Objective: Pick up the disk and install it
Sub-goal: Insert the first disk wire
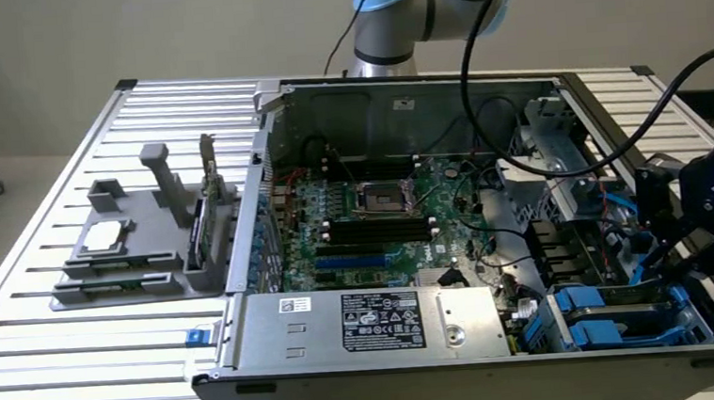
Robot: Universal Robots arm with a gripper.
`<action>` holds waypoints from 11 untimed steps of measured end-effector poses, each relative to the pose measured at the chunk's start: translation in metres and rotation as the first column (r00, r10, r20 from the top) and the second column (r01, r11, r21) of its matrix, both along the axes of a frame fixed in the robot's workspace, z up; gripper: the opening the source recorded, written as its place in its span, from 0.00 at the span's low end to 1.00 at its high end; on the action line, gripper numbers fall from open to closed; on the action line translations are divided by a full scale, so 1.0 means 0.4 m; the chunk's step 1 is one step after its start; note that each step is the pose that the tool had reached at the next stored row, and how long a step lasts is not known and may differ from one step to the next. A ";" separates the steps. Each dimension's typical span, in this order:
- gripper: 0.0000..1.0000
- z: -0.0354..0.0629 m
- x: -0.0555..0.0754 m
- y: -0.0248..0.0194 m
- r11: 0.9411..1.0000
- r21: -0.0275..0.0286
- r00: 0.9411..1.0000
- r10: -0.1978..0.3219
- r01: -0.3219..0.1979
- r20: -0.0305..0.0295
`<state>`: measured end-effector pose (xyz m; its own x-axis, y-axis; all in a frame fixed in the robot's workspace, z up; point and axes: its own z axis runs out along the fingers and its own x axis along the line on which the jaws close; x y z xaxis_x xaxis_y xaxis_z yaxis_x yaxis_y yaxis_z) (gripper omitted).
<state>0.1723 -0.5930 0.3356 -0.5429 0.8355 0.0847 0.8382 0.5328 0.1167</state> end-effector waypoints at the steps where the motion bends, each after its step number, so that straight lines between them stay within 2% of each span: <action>1: 0.26 0.000 0.000 0.000 1.000 0.000 1.000 0.005 -0.005 0.000; 5: 0.24 -0.001 0.002 0.000 1.000 0.001 1.000 0.024 -0.024 0.000; 6: 0.18 0.000 0.002 0.000 1.000 0.001 1.000 0.028 -0.028 0.000; 11: 0.17 -0.001 0.001 0.000 0.999 0.002 0.999 0.035 -0.035 -0.003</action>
